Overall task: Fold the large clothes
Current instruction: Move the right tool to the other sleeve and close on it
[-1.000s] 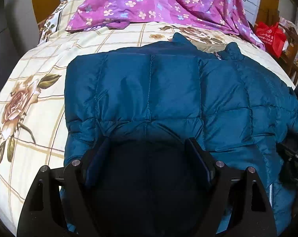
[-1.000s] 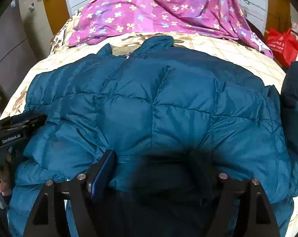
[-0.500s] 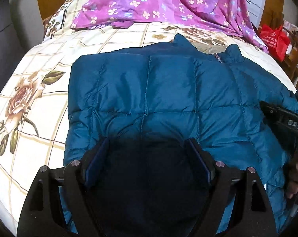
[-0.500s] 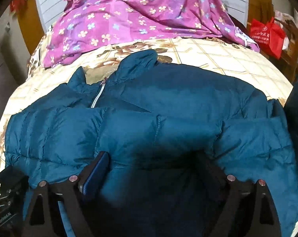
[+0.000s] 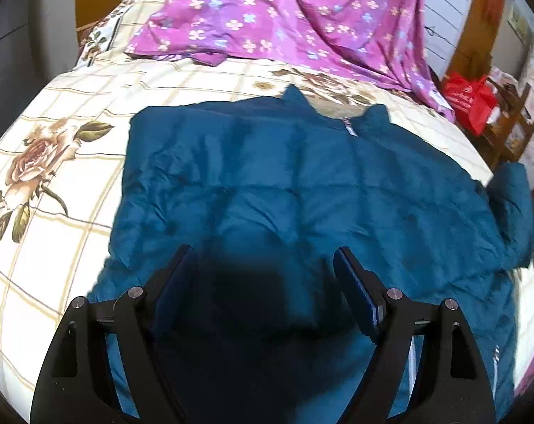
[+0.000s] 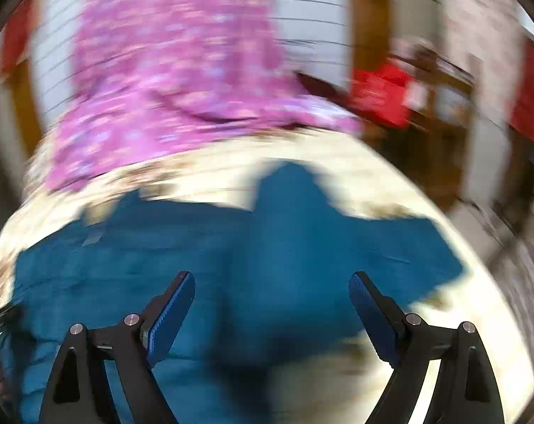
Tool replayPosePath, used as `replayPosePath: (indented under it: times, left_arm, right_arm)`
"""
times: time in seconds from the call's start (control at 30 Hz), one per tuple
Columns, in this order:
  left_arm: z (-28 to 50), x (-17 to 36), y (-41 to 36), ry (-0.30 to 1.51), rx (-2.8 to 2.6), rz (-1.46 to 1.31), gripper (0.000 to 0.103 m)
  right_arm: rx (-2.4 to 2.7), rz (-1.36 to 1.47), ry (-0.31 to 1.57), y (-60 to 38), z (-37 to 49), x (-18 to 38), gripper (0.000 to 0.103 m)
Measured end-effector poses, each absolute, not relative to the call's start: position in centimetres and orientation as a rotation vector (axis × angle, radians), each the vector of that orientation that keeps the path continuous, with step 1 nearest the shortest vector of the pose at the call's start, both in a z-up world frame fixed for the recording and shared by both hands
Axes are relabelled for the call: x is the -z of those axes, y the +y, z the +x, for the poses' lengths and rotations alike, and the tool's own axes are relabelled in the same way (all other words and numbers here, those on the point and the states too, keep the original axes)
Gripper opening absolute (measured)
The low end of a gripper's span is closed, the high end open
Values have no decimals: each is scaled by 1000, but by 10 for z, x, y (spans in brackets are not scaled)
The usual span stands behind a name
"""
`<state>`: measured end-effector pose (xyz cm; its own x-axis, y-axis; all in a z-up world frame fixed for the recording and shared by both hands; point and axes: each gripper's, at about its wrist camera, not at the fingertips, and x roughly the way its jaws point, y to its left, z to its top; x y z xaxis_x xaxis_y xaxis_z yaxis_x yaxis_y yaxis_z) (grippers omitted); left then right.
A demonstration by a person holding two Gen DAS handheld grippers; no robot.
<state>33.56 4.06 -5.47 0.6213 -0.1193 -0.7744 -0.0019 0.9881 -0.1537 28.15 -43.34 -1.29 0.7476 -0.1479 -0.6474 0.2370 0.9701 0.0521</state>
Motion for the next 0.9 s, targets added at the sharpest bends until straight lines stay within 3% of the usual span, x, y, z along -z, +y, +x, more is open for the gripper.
replayPosePath:
  times: [0.17, 0.3, 0.47, 0.87, 0.9]
  left_arm:
    - [321, 37, 18, 825, 104, -55, 81]
    - [317, 37, 2, 781, 103, 39, 81]
    - [320, 47, -5, 786, 95, 94, 81]
    - [326, 57, -2, 807, 65, 84, 81]
    - [327, 58, -1, 813, 64, 79, 81]
  right_arm:
    - [382, 392, 775, -589, 256, 53, 86]
    - [420, 535, 786, -649, 255, 82, 80]
    - [302, 799, 748, -683, 273, 117, 78]
    - [256, 870, 611, -698, 303, 126, 78]
    - [247, 875, 597, -697, 302, 127, 73]
